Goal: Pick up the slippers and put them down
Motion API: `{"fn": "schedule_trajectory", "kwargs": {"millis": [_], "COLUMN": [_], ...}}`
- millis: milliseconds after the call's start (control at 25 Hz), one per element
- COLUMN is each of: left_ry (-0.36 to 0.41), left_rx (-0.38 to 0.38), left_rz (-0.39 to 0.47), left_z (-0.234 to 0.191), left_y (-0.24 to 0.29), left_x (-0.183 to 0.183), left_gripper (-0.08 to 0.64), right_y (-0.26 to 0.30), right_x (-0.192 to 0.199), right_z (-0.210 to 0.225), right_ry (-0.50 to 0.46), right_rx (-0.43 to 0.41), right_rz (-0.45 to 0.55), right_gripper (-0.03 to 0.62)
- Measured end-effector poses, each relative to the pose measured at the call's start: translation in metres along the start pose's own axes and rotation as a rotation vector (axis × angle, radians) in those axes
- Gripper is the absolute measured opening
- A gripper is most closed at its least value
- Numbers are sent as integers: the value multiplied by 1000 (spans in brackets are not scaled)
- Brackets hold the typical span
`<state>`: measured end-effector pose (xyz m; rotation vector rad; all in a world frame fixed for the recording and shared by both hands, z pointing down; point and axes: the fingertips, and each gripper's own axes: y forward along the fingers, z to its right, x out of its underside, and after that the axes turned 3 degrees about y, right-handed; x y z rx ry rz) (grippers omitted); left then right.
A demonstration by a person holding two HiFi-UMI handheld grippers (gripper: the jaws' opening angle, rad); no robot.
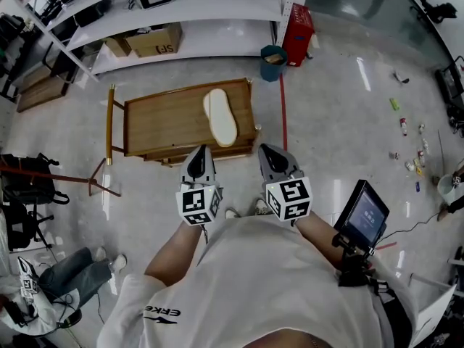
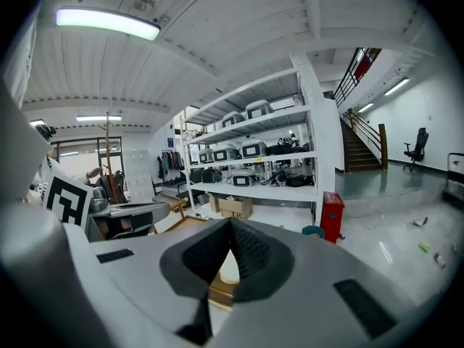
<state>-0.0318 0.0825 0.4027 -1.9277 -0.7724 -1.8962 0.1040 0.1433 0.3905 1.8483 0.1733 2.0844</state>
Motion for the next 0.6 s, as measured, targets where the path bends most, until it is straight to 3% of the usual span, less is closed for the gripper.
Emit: {"fn": "schedule_trajectory", "kwargs": {"millis": [600], "left_ry": [5], "left_rx": [16], "left_rz": [-14], "left_z": [11], "left_y": [0], "left_x": [2], "left_gripper": [3], "right_y": [-6], "right_x": [4], "right_z": [1], "right_ry": [0], "right_rx": [-5], "right_rz": [-7], "right_gripper": [3]}}
